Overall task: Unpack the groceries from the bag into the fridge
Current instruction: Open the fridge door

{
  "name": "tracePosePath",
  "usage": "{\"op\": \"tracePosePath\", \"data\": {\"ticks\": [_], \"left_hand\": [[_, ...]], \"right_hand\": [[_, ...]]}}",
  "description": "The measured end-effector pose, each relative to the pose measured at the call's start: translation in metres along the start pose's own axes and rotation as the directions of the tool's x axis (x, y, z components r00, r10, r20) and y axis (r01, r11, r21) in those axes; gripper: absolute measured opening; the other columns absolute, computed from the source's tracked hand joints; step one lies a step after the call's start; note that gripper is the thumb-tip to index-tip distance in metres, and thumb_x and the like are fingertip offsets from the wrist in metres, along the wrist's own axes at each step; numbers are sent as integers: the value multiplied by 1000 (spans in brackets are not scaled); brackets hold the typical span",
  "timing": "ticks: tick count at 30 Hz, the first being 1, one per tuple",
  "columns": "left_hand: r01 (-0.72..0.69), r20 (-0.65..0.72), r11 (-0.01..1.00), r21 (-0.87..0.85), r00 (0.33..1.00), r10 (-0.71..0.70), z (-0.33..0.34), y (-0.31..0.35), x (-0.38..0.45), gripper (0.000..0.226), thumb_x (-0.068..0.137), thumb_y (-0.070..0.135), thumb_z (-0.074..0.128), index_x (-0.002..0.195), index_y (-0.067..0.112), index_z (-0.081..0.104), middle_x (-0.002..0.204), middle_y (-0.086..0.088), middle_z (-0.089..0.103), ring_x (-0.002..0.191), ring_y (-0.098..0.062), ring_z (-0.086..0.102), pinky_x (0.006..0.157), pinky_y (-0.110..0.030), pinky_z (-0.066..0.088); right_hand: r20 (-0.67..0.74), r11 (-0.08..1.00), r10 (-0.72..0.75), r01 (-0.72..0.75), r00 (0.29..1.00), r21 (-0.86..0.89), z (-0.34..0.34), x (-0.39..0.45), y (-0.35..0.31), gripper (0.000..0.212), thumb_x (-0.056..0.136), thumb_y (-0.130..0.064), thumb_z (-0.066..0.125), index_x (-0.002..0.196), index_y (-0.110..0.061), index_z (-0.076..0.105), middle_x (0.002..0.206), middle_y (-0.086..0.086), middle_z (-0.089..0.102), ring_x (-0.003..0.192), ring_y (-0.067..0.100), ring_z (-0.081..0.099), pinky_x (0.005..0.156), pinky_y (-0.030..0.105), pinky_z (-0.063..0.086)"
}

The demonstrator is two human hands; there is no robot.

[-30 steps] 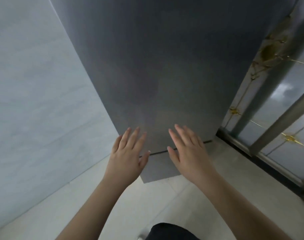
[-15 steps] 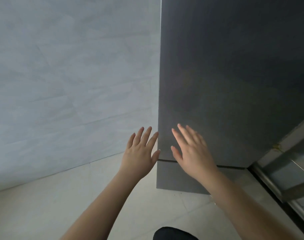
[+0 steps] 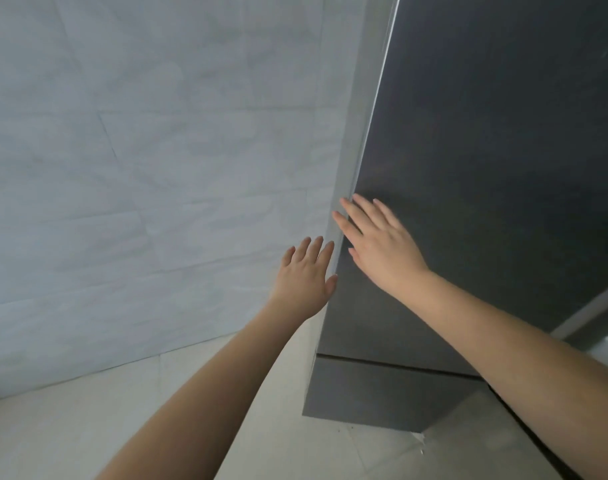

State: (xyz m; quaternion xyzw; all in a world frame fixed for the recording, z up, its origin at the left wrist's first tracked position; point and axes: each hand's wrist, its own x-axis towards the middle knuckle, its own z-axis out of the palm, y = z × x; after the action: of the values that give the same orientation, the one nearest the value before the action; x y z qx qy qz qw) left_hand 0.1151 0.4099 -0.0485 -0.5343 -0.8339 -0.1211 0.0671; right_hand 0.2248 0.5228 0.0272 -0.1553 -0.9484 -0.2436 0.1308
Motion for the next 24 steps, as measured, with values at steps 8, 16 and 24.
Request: {"op": "tracePosePath", "data": {"ticks": [8, 16, 24], "left_hand": [[43, 29, 988, -150, 999, -39, 3, 9, 36, 70, 99, 42, 40, 154, 13, 8, 160, -5, 19, 147, -24, 15, 118, -39, 13], [198, 49, 876, -440, 979, -197, 22, 36, 67, 70, 94, 41, 53, 146, 6, 21, 142, -11, 46, 123, -32, 51, 96, -38, 38], [270, 25, 807, -526, 953, -302, 20, 32, 90, 39, 89, 40, 63, 101, 13, 38, 103, -12, 62, 92, -36, 59, 64, -35, 35]], "right_hand": [[-6, 953, -48, 44, 999, -299, -24, 34, 11, 59, 96, -14, 30, 151, -10, 10, 160, 12, 0, 147, 31, -4, 117, 44, -9], [67, 870, -81, 103, 994, -481, -38, 60, 38, 47, 98, -25, 30, 142, -8, 31, 156, 16, 19, 146, 33, 1, 113, 48, -14], [-14, 895, -118, 100, 993, -434, -32, 75, 36, 40, 84, -15, 33, 104, -14, 68, 119, 8, 59, 127, 27, 44, 120, 40, 10]]}}
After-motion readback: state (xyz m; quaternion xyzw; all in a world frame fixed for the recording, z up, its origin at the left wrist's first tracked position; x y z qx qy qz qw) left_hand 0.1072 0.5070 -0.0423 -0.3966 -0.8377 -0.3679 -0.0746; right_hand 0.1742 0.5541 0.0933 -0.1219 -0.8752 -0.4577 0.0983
